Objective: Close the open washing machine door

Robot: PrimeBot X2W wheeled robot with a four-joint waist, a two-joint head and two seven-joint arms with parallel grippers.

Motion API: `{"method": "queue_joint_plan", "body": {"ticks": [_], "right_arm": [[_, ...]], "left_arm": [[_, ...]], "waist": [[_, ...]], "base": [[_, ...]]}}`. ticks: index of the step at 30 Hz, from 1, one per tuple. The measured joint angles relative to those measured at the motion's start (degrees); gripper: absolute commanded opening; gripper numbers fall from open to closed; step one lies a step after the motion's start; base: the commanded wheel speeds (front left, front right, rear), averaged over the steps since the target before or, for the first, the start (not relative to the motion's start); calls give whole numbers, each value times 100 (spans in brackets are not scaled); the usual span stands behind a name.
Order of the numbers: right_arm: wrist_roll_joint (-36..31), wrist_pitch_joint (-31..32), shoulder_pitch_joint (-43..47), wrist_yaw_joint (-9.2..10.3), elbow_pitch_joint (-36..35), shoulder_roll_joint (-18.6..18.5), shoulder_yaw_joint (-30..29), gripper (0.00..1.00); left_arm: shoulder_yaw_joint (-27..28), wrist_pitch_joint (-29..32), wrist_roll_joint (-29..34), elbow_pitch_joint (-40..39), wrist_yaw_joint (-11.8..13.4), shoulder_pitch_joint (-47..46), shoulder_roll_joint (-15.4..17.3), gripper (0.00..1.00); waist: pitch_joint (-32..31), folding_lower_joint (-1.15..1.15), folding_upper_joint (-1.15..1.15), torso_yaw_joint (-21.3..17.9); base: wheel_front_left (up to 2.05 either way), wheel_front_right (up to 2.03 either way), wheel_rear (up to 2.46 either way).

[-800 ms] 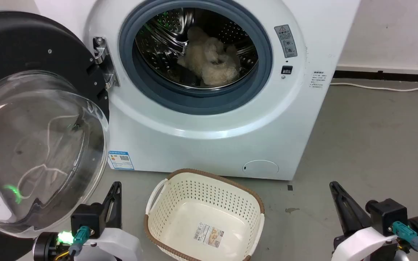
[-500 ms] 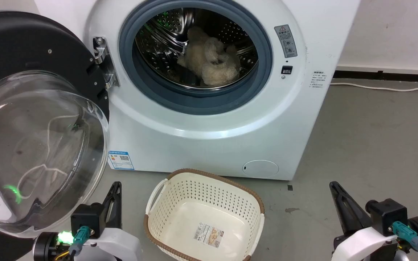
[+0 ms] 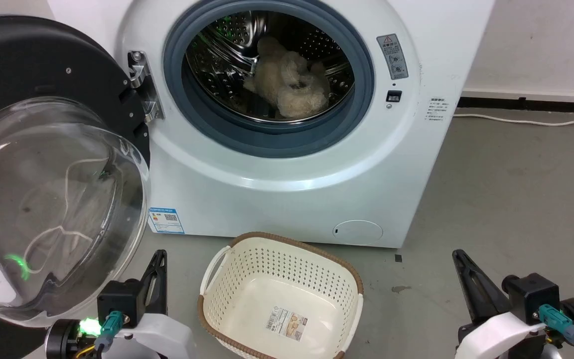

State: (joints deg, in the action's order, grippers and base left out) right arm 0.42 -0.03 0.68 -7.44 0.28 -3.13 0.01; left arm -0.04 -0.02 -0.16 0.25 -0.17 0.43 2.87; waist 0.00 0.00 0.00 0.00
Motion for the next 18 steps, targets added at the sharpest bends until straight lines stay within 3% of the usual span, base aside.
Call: {"method": "queue_joint_plan", "body": {"ticks": [13, 14, 18], "right_arm": [[0, 0, 0, 0, 0, 0, 1, 0], [1, 0, 1, 0, 1, 0, 0, 100], [3, 0, 2, 0, 4, 0, -1, 100]], "left_arm": [[0, 0, 0, 0, 0, 0, 0, 0], [-1, 0, 0, 1, -1, 1, 0, 100], [-5, 0, 0, 5, 0, 1, 0, 100]], "waist": [[0, 0, 0, 0], [0, 0, 0, 0], [0, 0, 0, 0]], "base": [[0, 0, 0], [0, 0, 0], [0, 0, 0]]}}
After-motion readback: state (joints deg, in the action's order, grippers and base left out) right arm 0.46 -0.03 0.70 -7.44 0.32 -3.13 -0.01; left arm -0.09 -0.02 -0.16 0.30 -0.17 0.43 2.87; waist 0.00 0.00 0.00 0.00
